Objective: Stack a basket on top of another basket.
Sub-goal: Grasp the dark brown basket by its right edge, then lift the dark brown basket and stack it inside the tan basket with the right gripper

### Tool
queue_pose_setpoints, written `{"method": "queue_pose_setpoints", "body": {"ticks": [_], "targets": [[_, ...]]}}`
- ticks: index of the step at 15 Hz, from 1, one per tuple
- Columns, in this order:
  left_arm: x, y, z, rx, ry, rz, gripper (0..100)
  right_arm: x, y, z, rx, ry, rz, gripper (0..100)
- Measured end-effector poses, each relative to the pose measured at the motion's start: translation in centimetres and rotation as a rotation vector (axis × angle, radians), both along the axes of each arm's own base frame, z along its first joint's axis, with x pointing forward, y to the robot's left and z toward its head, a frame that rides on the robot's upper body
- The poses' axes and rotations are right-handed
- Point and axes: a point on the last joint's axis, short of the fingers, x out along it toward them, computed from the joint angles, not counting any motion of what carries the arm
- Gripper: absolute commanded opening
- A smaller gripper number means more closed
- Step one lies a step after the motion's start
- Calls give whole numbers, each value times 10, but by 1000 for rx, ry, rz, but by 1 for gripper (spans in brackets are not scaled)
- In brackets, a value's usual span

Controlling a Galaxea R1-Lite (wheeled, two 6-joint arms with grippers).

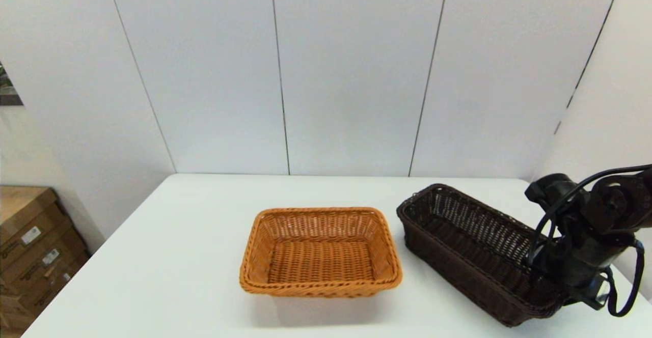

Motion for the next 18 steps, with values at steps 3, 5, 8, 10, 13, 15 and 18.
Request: {"method": "queue_pose_setpoints", "body": {"ticks": [3,5,8,10,13,15,18], "targets": [[0,0,0,0,0,0,100,0,-1,0,18,-4,-6,0],[0,0,0,0,0,0,100,0,-2,0,22,-2,-8,0],[0,0,0,0,0,0,100,1,-4,0,40,-10,-17,0],[0,0,0,0,0,0,100,2,-8,0,58,-32,-34,0],[0,0,0,0,0,0,100,5,-12,7,137,-96,-106,0],[0,0,0,0,0,0,100,6,-14,12,182,-127,-152,0],[0,0,0,0,0,-1,100,9,-19,17,246,-168,-220,0]]}}
